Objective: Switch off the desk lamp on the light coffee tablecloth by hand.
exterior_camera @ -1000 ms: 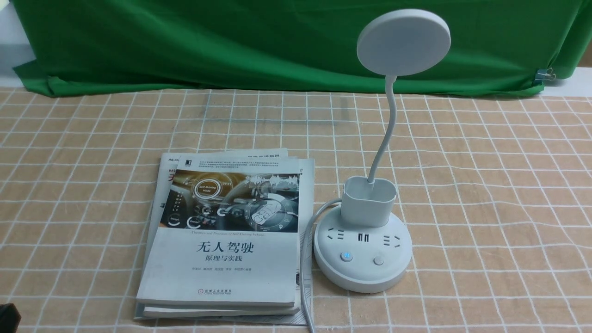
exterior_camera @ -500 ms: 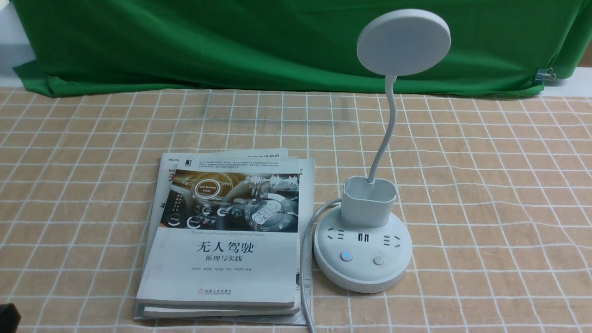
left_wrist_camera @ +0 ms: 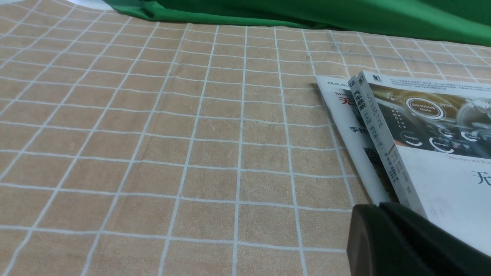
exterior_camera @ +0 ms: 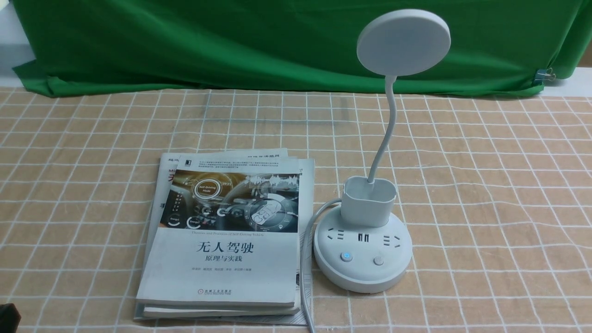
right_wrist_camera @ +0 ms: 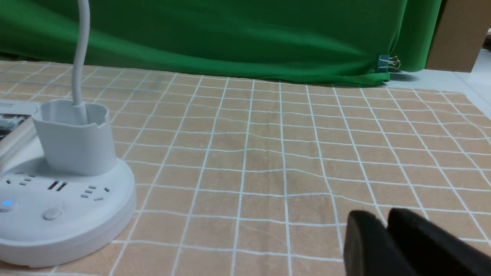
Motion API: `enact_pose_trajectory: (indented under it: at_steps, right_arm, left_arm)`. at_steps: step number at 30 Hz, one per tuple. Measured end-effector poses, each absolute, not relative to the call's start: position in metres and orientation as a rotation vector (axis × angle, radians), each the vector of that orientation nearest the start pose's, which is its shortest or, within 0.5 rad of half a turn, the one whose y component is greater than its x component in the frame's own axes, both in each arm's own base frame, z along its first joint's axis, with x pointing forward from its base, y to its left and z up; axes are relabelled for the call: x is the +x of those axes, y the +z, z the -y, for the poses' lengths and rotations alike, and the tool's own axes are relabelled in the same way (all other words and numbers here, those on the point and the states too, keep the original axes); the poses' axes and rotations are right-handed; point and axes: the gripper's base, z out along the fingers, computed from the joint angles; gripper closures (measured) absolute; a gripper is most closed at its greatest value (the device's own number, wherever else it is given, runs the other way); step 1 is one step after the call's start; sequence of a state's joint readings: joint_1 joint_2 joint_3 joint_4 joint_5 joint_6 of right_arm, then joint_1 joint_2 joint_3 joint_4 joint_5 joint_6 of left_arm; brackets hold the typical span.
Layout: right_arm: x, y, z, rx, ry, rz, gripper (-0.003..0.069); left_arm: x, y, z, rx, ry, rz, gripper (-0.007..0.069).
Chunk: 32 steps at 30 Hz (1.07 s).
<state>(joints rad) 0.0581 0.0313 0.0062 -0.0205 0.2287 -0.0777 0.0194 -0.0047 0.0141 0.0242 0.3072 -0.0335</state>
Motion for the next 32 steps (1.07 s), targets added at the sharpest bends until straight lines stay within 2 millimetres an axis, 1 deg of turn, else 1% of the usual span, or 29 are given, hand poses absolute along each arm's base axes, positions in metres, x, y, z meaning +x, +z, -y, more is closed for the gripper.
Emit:
enact_pose_trajectory:
  at_steps: [32]
  right_arm:
    - [0.0577,0.1886,-0.0029,-0.133,-0.033,-1.745,0.0485]
  left_arm:
    - [0.0543,0.1809,-0.0017,-0.032,0.013,-1.8,0.062]
